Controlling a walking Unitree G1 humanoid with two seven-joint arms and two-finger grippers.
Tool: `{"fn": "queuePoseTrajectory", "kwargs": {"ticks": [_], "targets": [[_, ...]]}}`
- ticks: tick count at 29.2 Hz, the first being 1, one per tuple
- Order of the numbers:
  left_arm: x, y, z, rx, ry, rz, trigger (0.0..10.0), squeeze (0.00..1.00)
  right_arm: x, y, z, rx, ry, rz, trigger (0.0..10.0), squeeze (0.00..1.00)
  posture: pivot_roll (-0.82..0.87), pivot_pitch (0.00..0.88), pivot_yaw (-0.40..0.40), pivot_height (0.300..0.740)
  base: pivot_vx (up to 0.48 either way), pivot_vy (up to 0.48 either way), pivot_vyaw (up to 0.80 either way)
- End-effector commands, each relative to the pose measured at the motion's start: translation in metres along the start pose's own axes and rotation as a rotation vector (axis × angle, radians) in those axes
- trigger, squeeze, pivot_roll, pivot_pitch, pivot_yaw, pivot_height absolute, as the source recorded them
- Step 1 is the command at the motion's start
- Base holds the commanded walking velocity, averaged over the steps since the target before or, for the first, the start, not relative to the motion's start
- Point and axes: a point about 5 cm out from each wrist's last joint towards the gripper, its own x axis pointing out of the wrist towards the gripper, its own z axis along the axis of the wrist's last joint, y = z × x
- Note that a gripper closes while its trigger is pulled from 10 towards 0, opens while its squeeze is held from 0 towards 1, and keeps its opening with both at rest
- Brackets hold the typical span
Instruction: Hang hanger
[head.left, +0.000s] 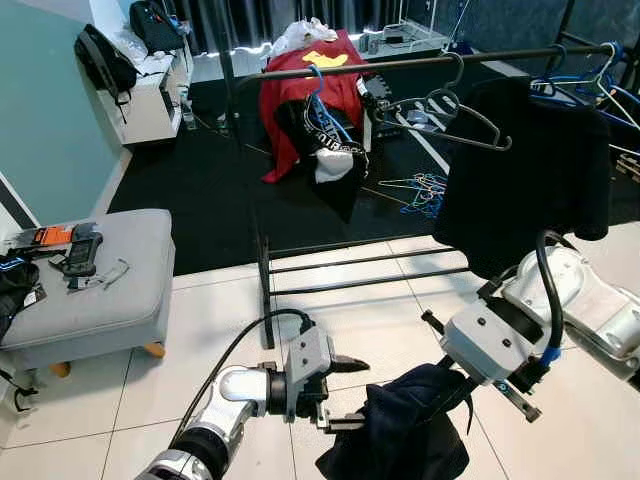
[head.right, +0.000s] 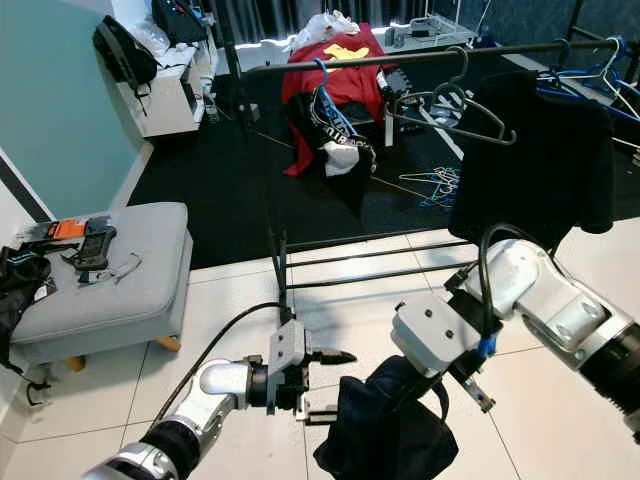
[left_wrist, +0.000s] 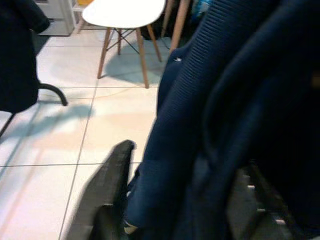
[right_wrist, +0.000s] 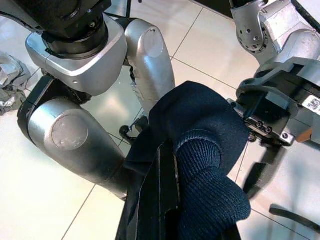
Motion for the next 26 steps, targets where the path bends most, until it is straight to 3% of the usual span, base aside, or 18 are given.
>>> {"fn": "queuePoseTrajectory", "kwargs": {"ticks": [1, 10, 16, 19, 22, 26], "targets": [[-0.004, -0.007, -0.009, -0.045, 0.019, -0.024, 0.0, 0.00, -0.001, -0.002, 0.003, -0.025, 0.008, 0.007, 0.0, 0.00, -0.13, 0.045, 0.065, 0.740, 0.000, 0.000, 0.00], [-0.007, -0.009, -0.011, -0.047, 0.025, -0.028, 0.0, 0.00, -0.001, -0.003, 0.003, -0.023, 0.012, 0.008, 0.0, 0.00, -0.13, 0.048, 0.063, 0.740, 0.000, 0.000, 0.00], [-0.011, -0.005, -0.013, -0.042, 0.050, 0.035, 0.0, 0.00, -0.001, -0.003, 0.003, -0.022, 0.012, 0.006, 0.0, 0.00, -0.13, 0.052, 0.064, 0.740, 0.000, 0.000, 0.00], [-0.021, 0.005, -0.012, -0.003, 0.093, 0.081, 0.0, 0.00, -0.002, -0.003, 0.002, -0.012, 0.005, -0.006, 0.0, 0.00, -0.13, 0.054, 0.068, 0.740, 0.000, 0.000, 0.00], [-0.041, 0.029, -0.002, 0.041, 0.140, 0.171, 0.0, 0.00, -0.002, 0.004, -0.003, 0.033, -0.014, -0.024, 0.0, 0.00, -0.12, 0.056, 0.072, 0.740, 0.000, 0.000, 0.00], [-0.056, 0.045, 0.007, 0.086, 0.187, 0.201, 0.0, 0.00, 0.001, 0.009, -0.009, 0.068, -0.031, -0.040, 0.0, 0.00, -0.11, 0.057, 0.077, 0.740, 0.000, 0.000, 0.00]]}}
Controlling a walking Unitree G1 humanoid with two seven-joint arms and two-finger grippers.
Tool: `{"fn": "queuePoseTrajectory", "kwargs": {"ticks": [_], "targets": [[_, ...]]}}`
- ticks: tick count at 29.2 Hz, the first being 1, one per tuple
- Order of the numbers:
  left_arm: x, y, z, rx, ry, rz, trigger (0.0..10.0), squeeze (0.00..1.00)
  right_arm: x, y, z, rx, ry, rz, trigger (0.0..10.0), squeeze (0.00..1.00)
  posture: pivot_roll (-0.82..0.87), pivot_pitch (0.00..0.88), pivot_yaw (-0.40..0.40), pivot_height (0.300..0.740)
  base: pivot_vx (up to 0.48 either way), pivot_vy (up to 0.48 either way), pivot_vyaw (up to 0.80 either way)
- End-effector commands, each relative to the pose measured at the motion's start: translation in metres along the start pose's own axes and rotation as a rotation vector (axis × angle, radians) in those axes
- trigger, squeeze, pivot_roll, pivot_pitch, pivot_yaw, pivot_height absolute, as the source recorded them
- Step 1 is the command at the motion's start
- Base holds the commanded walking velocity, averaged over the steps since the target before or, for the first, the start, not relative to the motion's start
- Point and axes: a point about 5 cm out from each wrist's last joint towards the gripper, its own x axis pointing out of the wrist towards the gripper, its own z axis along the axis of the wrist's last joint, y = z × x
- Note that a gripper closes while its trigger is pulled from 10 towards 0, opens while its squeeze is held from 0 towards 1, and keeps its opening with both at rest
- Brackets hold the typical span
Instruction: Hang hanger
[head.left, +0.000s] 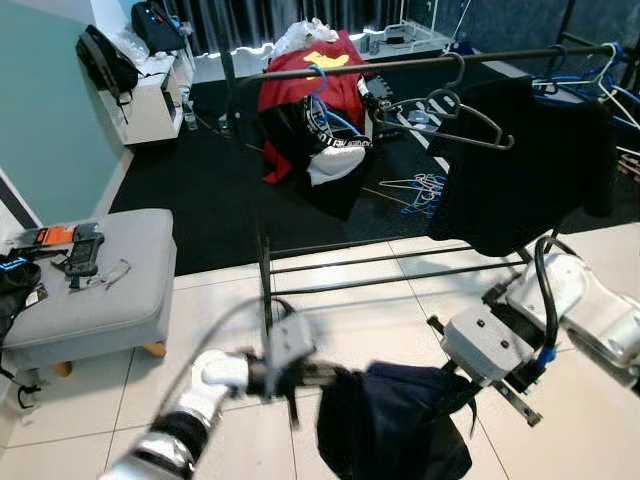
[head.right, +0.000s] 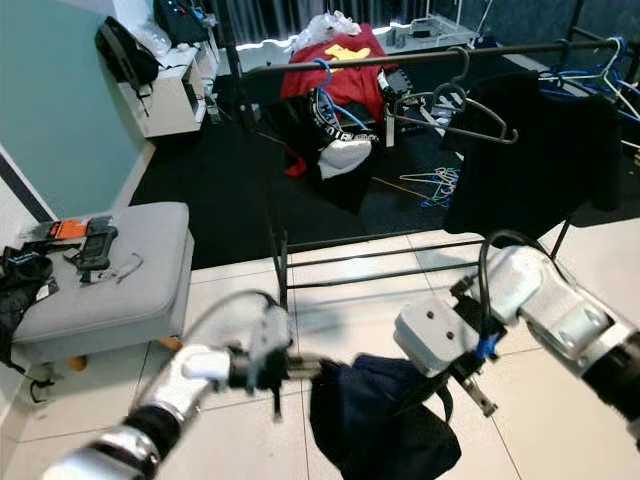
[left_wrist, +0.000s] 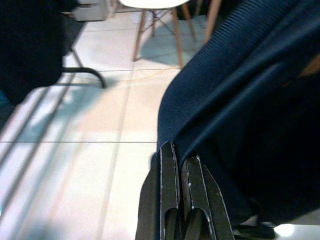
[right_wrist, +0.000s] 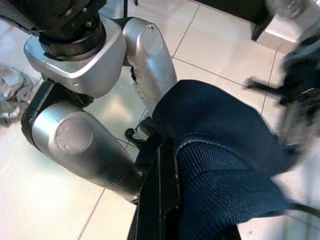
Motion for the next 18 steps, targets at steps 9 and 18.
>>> {"fn": "queuePoseTrajectory", "kwargs": {"ticks": [9, 18], "targets": [[-0.050, 0.043, 0.016, 0.139, 0.199, -0.068, 0.0, 0.00, 0.013, 0.004, -0.016, 0.082, -0.101, -0.175, 0.0, 0.00, -0.09, 0.061, 0.095, 0.740, 0.000, 0.000, 0.00], [-0.051, 0.048, 0.036, 0.207, 0.156, -0.128, 0.0, 0.00, 0.025, 0.007, -0.042, 0.214, -0.157, -0.353, 0.0, 0.00, -0.07, 0.066, 0.096, 0.740, 0.000, 0.000, 0.00]]}}
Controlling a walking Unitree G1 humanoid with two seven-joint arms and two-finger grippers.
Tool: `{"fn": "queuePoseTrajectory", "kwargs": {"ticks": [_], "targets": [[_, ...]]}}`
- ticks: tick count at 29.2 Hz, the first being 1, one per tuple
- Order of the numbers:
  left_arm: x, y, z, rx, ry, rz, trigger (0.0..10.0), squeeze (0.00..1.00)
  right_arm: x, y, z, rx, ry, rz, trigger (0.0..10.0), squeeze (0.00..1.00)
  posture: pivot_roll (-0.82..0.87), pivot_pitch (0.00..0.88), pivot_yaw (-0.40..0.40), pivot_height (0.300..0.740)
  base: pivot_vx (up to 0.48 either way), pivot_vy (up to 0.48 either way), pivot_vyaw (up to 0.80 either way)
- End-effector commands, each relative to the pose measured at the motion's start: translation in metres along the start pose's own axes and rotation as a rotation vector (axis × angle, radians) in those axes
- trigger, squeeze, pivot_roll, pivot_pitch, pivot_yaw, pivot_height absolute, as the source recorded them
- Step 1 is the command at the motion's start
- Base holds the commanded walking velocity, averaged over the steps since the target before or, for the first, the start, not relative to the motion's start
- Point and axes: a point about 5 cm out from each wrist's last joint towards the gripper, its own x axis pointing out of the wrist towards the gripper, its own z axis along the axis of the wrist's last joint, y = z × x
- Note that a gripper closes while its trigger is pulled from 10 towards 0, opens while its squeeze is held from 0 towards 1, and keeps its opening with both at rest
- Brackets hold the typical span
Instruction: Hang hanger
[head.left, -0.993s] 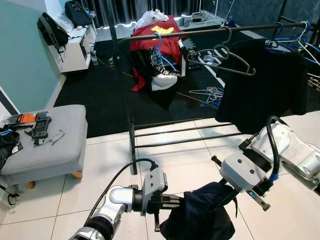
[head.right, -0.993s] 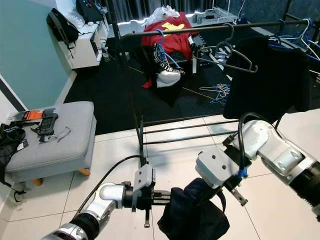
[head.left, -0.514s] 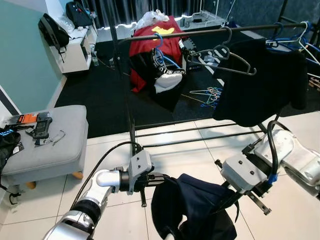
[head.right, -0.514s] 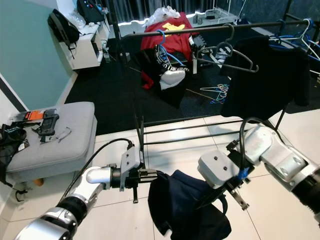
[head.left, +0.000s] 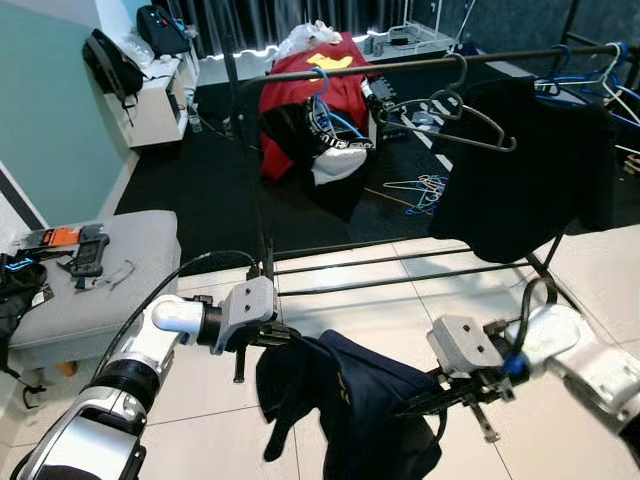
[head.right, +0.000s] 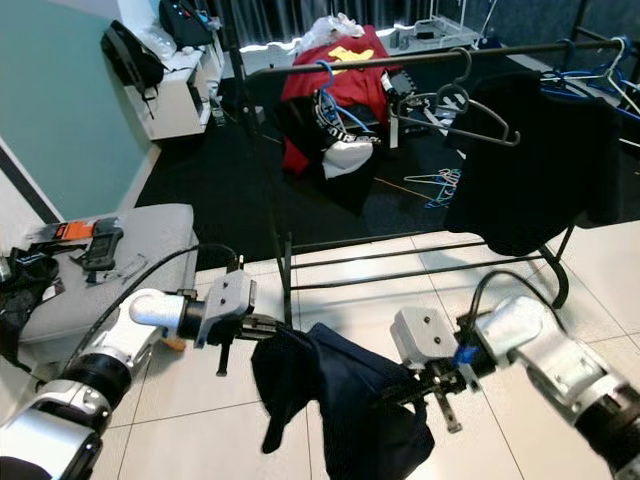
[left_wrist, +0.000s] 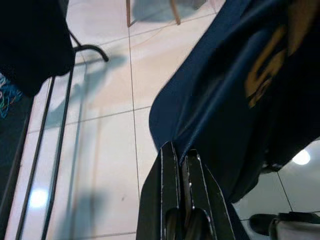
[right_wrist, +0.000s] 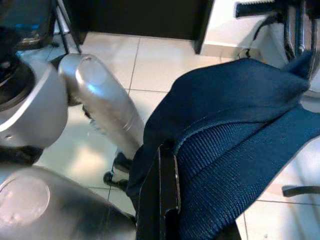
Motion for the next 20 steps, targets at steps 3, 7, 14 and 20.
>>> {"fn": "queuePoseTrajectory", "kwargs": {"ticks": [3, 7, 14, 20], "targets": [[-0.012, 0.000, 0.006, -0.007, -0.020, -0.057, 0.0, 0.00, -0.009, -0.009, -0.009, 0.028, -0.032, -0.201, 0.0, 0.00, -0.07, 0.068, 0.101, 0.740, 0.000, 0.000, 0.00], [-0.016, -0.001, 0.007, -0.001, -0.003, -0.058, 0.0, 0.00, -0.024, -0.015, -0.017, 0.044, -0.045, -0.382, 0.0, 0.00, -0.06, 0.071, 0.106, 0.740, 0.000, 0.000, 0.00], [-0.028, 0.018, 0.003, -0.083, 0.024, 0.159, 0.0, 0.00, -0.061, -0.015, -0.017, 0.104, -0.180, -0.618, 0.0, 0.00, -0.06, 0.074, 0.113, 0.740, 0.000, 0.000, 0.00], [-0.026, 0.018, 0.006, -0.084, -0.004, 0.183, 5.1, 0.00, -0.066, -0.012, -0.012, 0.123, -0.246, -0.642, 0.0, 0.00, -0.07, 0.075, 0.113, 0.740, 0.000, 0.000, 0.00]]}}
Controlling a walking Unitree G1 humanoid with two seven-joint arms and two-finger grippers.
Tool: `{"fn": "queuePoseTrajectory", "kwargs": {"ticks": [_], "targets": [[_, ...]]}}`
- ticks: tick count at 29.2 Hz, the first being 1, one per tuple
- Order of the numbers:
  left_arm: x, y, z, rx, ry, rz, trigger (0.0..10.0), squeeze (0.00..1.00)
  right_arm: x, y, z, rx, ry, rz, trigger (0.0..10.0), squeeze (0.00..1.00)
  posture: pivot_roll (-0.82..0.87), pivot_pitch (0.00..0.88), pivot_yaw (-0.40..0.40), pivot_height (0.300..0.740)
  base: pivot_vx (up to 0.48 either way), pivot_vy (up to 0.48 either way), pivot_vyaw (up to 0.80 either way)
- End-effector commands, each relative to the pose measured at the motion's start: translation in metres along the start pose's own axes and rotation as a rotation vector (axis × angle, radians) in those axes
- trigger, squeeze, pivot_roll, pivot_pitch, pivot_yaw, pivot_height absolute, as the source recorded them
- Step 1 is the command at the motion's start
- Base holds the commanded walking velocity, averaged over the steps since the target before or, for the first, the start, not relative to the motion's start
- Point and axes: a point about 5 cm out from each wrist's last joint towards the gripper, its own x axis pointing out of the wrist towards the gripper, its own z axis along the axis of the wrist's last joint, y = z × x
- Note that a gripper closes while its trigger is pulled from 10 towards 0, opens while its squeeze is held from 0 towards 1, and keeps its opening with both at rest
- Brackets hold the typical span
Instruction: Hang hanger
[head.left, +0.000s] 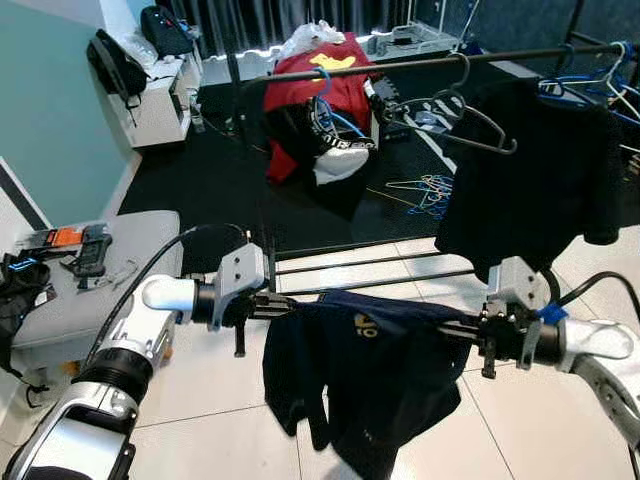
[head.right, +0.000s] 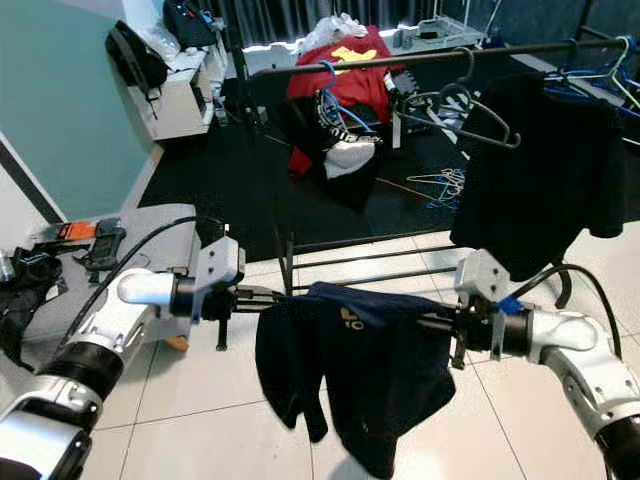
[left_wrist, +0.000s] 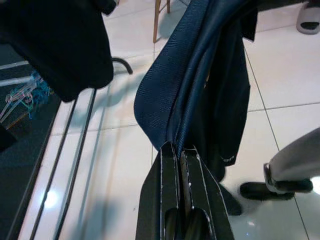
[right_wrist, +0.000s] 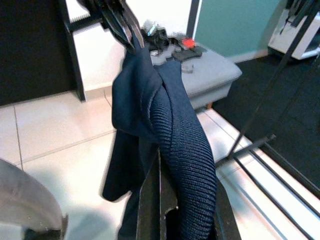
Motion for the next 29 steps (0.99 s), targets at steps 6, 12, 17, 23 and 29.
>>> {"fn": "queuePoseTrajectory", "kwargs": {"ticks": [6, 12, 17, 23, 29], "targets": [[-0.017, 0.001, -0.012, 0.060, 0.121, 0.146, 10.0, 0.00, -0.008, 0.002, 0.001, 0.037, -0.033, -0.066, 0.0, 0.00, -0.07, 0.071, 0.115, 0.740, 0.000, 0.000, 0.00], [-0.023, 0.013, -0.019, 0.073, 0.210, 0.354, 10.0, 0.00, -0.002, 0.006, -0.013, -0.061, 0.073, -0.115, 0.0, 0.00, -0.08, 0.061, 0.107, 0.740, 0.000, 0.000, 0.00], [-0.016, 0.015, -0.026, 0.008, 0.214, 0.484, 10.0, 0.00, 0.024, 0.014, -0.002, -0.190, 0.067, -0.073, 0.0, 0.00, -0.08, 0.055, 0.106, 0.740, 0.000, 0.000, 0.00], [-0.005, 0.016, -0.031, -0.038, 0.229, 0.606, 10.0, 0.00, 0.052, 0.027, 0.010, -0.301, 0.071, 0.003, 0.0, 0.00, -0.08, 0.046, 0.101, 0.740, 0.000, 0.000, 0.00], [0.001, 0.031, -0.027, -0.023, 0.237, 0.751, 10.0, 0.00, 0.073, 0.039, 0.015, -0.337, 0.050, 0.051, 0.0, 0.00, -0.09, 0.035, 0.112, 0.740, 0.000, 0.000, 0.00]]}}
